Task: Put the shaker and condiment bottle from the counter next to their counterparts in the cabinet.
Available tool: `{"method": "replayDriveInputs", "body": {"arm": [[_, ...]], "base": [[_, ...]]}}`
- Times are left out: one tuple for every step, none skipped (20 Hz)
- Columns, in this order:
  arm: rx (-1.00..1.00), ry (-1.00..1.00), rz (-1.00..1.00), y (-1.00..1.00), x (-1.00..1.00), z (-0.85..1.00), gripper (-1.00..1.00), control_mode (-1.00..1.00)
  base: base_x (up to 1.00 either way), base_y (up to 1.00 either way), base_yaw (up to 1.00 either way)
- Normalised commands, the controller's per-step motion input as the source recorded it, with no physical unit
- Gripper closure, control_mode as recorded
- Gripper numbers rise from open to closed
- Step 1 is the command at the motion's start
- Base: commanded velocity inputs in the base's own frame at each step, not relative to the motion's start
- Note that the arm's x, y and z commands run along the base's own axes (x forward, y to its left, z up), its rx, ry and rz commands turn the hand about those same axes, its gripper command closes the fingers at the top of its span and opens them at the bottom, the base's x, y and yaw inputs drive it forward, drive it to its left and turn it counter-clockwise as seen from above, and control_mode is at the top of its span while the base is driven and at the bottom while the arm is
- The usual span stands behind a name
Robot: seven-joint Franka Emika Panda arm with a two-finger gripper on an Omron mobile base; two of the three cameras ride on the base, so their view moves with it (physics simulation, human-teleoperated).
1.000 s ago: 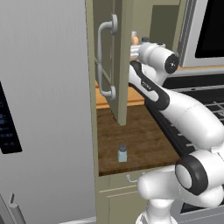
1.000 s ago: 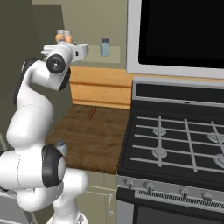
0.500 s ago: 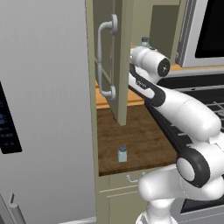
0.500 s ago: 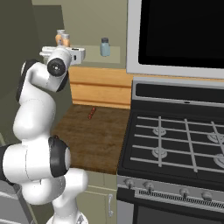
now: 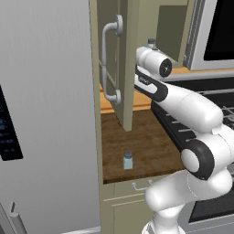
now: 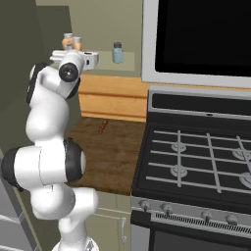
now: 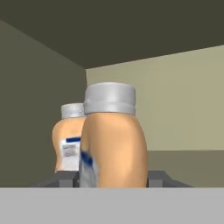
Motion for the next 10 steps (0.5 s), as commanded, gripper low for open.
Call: {"method": "replayDriveInputs", "body": {"arm": [[0.0,0.0,0.0,0.0,0.31,0.0,1.0,-1.0],[0.0,0.0,0.0,0.02,0.29,0.0,1.0,-1.0],[0.0,0.0,0.0,0.04,0.25,0.0,1.0,-1.0],[0.0,0.0,0.0,0.07,0.22,0.0,1.0,-1.0],[0.0,0.0,0.0,0.08,0.21,0.0,1.0,-1.0],[0.0,0.0,0.0,0.08,0.2,0.0,1.0,-1.0],[0.0,0.0,0.0,0.09,0.2,-0.01,1.0,-1.0],[0.0,0.0,0.0,0.1,0.19,-0.05,1.0,-1.0],[0.0,0.0,0.0,0.11,0.2,-0.05,1.0,-1.0],[0.0,0.0,0.0,0.13,0.19,-0.04,1.0,-1.0]], "base": [[0.0,0.0,0.0],[0.0,0.0,0.0],[0.0,0.0,0.0],[0.0,0.0,0.0],[0.0,0.0,0.0],[0.0,0.0,0.0],[0.0,0.0,0.0],[0.0,0.0,0.0],[0.0,0.0,0.0],[0.0,0.0,0.0]]}}
